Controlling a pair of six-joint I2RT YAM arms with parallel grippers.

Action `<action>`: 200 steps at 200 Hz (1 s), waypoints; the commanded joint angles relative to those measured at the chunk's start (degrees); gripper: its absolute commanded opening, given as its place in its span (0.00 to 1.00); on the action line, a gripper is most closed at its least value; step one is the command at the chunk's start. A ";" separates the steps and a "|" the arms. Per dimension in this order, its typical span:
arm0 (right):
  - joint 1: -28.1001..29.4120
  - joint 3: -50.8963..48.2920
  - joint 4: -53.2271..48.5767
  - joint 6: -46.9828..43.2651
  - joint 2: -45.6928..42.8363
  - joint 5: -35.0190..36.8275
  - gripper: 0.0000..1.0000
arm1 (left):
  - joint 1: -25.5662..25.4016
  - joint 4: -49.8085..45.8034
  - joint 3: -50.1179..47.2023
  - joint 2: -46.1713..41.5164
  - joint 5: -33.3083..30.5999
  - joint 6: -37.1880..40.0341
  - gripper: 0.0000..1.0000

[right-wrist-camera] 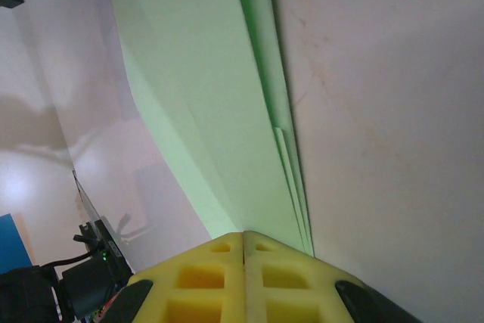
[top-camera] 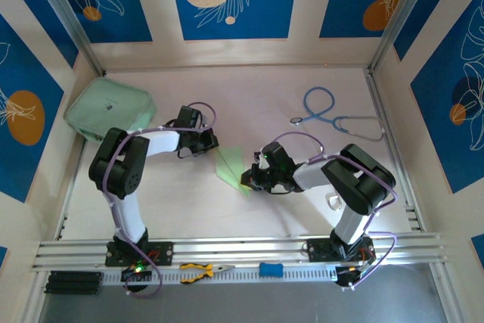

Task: Fold a paper plane with a square sheet of paper (pick it up from the middle)
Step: Fourth fold the wing at the center of the table.

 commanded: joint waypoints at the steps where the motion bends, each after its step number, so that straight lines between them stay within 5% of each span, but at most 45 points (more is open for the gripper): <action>1: 0.24 -3.50 -12.46 -0.88 1.63 -0.28 0.00 | 0.70 -1.38 -0.25 -5.37 -1.26 1.50 0.08; 57: 0.33 -3.48 -12.93 -1.09 1.30 -0.32 0.00 | -2.70 3.16 -5.09 -10.60 3.10 1.09 0.10; 115: 0.33 -2.69 -13.33 -1.09 1.52 -0.32 0.00 | -8.93 8.99 -6.46 -5.33 8.75 -0.30 0.09; 200: -1.59 2.71 -16.17 -5.31 -2.48 -3.82 0.00 | -10.62 6.46 -9.67 -0.68 5.60 1.58 0.08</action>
